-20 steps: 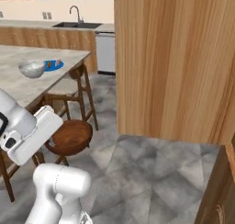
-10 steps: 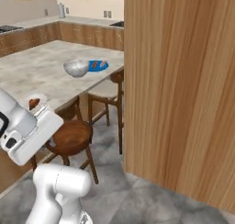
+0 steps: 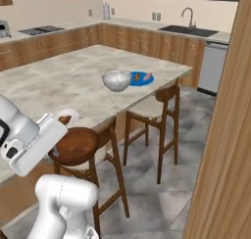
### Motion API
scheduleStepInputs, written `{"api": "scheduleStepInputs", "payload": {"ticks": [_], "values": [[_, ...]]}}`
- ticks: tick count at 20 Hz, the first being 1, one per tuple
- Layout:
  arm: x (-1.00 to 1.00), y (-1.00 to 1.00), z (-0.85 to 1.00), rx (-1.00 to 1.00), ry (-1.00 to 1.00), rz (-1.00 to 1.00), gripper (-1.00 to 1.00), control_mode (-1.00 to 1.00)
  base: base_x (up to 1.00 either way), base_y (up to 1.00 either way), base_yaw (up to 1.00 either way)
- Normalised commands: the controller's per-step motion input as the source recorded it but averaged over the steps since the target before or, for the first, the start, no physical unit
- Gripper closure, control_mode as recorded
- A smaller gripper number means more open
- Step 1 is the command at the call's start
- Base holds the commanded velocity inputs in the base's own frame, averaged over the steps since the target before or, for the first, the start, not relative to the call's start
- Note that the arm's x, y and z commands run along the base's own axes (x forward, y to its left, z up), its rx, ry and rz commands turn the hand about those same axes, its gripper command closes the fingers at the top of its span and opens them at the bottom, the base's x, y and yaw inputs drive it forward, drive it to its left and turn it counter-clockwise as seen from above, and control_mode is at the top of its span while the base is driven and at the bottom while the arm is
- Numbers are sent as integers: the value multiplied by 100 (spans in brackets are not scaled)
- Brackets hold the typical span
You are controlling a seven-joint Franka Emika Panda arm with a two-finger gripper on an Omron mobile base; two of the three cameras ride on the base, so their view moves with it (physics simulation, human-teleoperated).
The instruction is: Take the smaller bowl and place it next to the appetizer plate on the dining counter , and place the larger bowl next to the plate with cooked food.
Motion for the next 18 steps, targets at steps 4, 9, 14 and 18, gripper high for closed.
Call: {"api": "scheduleStepInputs", "payload": {"ticks": [4, 9, 14, 18], "values": [[0, 0, 0, 0, 0, 0, 100, 100, 49, 39, 33], [0, 0, 0, 0, 0, 0, 100, 100, 64, 32, 39], [0, 0, 0, 0, 0, 0, 100, 100, 54, 20, 45], [0, 0, 0, 0, 0, 0, 100, 100, 46, 19, 50]]}}
